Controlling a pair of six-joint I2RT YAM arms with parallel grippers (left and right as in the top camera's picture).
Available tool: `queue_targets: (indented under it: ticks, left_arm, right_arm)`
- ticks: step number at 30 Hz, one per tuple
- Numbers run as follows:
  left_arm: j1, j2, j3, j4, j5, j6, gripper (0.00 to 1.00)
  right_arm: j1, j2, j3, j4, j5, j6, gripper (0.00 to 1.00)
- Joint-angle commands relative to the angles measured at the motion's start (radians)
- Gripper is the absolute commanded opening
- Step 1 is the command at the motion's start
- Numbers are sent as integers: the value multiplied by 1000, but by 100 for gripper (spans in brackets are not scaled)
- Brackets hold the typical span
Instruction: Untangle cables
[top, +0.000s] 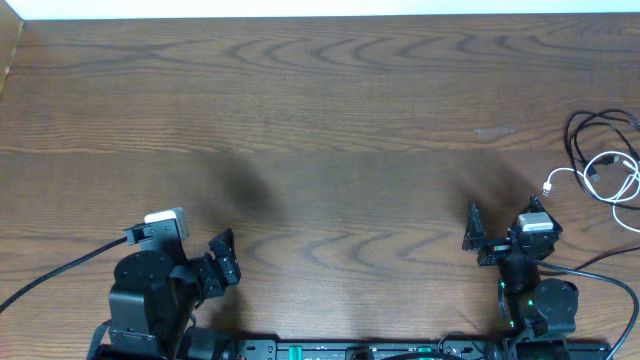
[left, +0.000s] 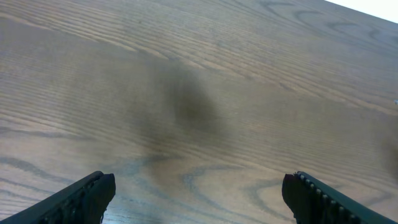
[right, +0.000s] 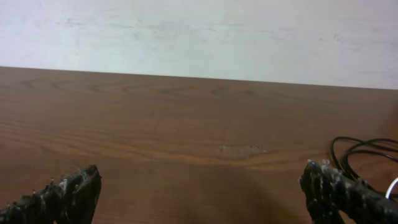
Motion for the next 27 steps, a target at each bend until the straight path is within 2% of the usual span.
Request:
queue_targets:
  ticks: [1,22,24,27]
  left_arm:
    - [2,-3,-4,1,-6,16,90]
    - [2,-3,-4,1,-6,16,90]
    - [10,-22,-6,-47,-2,16,90]
    - [63,-97,-72,-10,-3,17,90]
  right_arm:
    - [-6,-6,-1,-5,12,23,99]
    - [-6,-6,-1,-5,12,23,99]
    - [-6,-6,-1,-5,11,23,99]
    - [-6,-6,-1,-5,12,23,99]
